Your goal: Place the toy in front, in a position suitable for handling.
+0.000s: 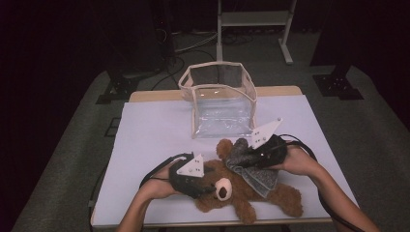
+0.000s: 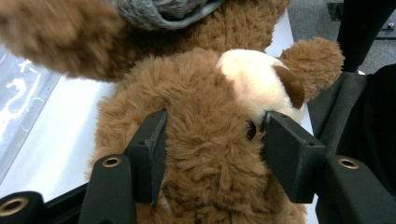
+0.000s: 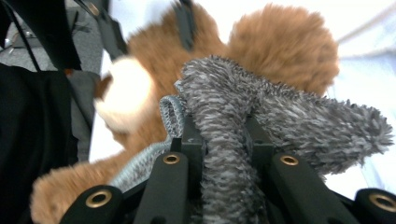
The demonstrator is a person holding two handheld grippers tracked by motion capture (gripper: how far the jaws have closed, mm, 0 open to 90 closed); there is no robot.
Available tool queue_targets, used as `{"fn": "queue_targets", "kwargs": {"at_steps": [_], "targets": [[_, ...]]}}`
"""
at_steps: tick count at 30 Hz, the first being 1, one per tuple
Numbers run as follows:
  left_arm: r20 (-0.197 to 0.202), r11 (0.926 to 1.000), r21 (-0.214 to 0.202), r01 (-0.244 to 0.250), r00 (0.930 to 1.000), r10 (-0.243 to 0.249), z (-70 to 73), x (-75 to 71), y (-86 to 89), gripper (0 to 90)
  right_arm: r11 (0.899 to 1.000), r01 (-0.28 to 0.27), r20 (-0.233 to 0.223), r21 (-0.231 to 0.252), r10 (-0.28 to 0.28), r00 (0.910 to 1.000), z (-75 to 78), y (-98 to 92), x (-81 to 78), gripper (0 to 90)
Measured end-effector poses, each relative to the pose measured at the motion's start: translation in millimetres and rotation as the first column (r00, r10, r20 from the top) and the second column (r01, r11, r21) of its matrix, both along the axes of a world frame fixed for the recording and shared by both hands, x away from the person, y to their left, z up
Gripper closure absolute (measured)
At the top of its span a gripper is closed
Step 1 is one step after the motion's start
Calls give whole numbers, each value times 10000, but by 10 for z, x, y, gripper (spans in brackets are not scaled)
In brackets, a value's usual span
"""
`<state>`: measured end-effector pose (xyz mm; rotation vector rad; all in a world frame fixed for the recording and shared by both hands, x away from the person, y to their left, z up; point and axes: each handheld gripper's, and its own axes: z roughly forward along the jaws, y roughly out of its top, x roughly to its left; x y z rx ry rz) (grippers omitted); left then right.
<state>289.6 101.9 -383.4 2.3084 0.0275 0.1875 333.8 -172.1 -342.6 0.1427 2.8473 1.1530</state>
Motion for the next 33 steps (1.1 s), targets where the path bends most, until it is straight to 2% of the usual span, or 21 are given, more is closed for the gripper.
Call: {"fn": "queue_targets", "kwargs": {"at_steps": [2,5,8,10,12,16,20,22,23,28,30,33], "targets": [[-7,10000,-12,-10,10000,10,0,3,-4,420,9995,316,-160,19,-315,9994,-46,-135,45,746],[-14,10000,-2,-17,10000,17,2,3,-14,420,9979,523,-293,374,-512,9983,-41,-264,49,746],[-33,10000,-5,-37,10000,37,3,-4,-20,420,9968,450,-168,667,-440,9989,51,-241,14,745],[-17,10000,5,-35,10000,35,4,-8,-21,420,9942,355,40,1012,-361,9993,141,-164,25,745],[25,10000,67,29,10000,-29,6,-7,-12,420,9932,309,142,1119,-327,9994,191,-97,49,745],[25,10000,54,46,10000,-46,1,-4,2,420,9963,288,1,804,-290,9996,129,-17,117,745],[-4,10000,-13,42,10000,-42,-2,-4,-5,420,9983,572,-311,113,-568,9979,-56,-126,123,745],[20,10000,55,77,10000,-77,3,-2,-14,419,9969,654,-484,443,-633,9968,-71,-184,119,745],[14,10000,59,70,10000,-70,3,-2,-15,419,9970,634,-408,452,-615,9973,-55,-181,109,745],[-9,10000,19,16,10000,-16,1,-7,-17,418,9967,67,-76,807,-61,10000,114,5,29,744],[-3,10000,9,9,10000,-9,0,-7,-11,418,9977,-35,-10,683,36,10000,132,59,10,743],[7,10000,-28,-12,10000,12,-2,-4,-6,418,9997,189,-45,143,-188,9998,39,8,35,743]]}}
